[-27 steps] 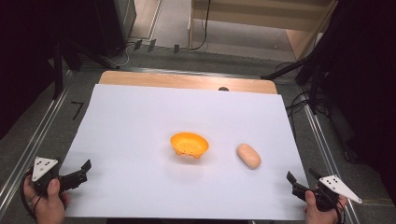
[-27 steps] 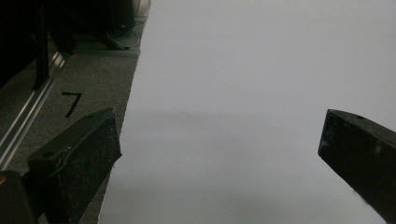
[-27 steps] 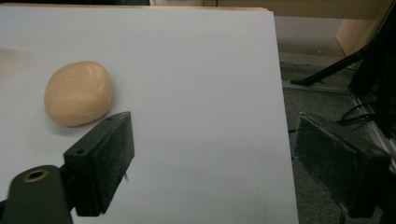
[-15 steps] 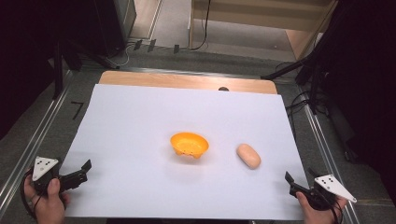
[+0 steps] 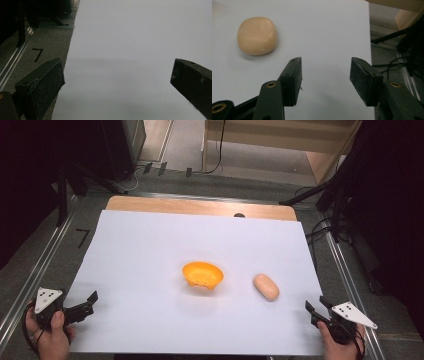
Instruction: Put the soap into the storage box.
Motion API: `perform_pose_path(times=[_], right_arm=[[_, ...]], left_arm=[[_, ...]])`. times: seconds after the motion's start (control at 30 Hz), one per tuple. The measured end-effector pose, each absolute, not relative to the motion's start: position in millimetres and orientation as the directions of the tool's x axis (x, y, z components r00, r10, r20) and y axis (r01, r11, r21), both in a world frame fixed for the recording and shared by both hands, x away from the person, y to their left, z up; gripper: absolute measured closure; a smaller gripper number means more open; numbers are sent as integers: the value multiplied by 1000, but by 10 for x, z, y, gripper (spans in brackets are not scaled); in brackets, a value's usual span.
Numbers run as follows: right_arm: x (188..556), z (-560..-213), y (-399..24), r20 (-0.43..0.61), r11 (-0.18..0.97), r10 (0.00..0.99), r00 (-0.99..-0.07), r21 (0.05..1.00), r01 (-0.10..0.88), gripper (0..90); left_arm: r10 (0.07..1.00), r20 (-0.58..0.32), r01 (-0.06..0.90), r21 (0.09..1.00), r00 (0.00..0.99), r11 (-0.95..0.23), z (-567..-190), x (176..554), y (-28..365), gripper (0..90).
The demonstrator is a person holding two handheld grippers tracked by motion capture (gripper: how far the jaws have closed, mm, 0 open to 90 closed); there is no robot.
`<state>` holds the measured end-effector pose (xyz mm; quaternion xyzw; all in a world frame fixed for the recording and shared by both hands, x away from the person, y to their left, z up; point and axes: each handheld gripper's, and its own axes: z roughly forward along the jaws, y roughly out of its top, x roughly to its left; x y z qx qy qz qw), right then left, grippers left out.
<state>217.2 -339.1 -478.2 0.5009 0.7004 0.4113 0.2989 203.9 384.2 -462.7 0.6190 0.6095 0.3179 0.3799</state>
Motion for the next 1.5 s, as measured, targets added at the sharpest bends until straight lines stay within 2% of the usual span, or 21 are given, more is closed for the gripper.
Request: perform_pose_path(times=[0.07, 0.1, 0.2, 0.23, 0.33, 0.5, 0.73, 1.23, 1.5], right_arm=[[2192, -4736, -3363, -31, 185, 946, -323, 870, 458, 459], [2201, -4695, -3346, -37, 211, 940, -340, 845, 492, 484], [2217, -4644, -3311, -63, 246, 931, -360, 836, 491, 477], [2247, -4603, -3291, -34, 244, 926, -376, 814, 527, 426], [2297, -4575, -3237, -38, 253, 933, -358, 777, 577, 359], [2389, -4516, -3120, -39, 303, 915, -402, 725, 618, 344], [2578, -4438, -2976, -23, 317, 913, -407, 669, 673, 238], [2864, -4362, -2767, -9, 358, 906, -423, 546, 757, 182], [2954, -4346, -2694, 5, 366, 903, -430, 519, 773, 163]], left_arm=[[996, -68, 512, 859, 55, 31, -4627, 2037, 3842, 0], [996, -67, 512, 859, 55, 29, -4626, 2036, 3842, 0], [996, -68, 511, 859, 56, 30, -4626, 2035, 3840, 0], [996, -68, 511, 859, 56, 30, -4626, 2035, 3840, 0], [996, -68, 511, 859, 56, 30, -4626, 2035, 3839, 0], [996, -67, 509, 860, 59, 28, -4626, 2034, 3845, 0], [996, -69, 511, 859, 58, 30, -4625, 2032, 3847, 0], [996, -71, 511, 859, 62, 30, -4626, 2034, 3850, 0], [996, -68, 511, 859, 61, 28, -4625, 2032, 3849, 0]])
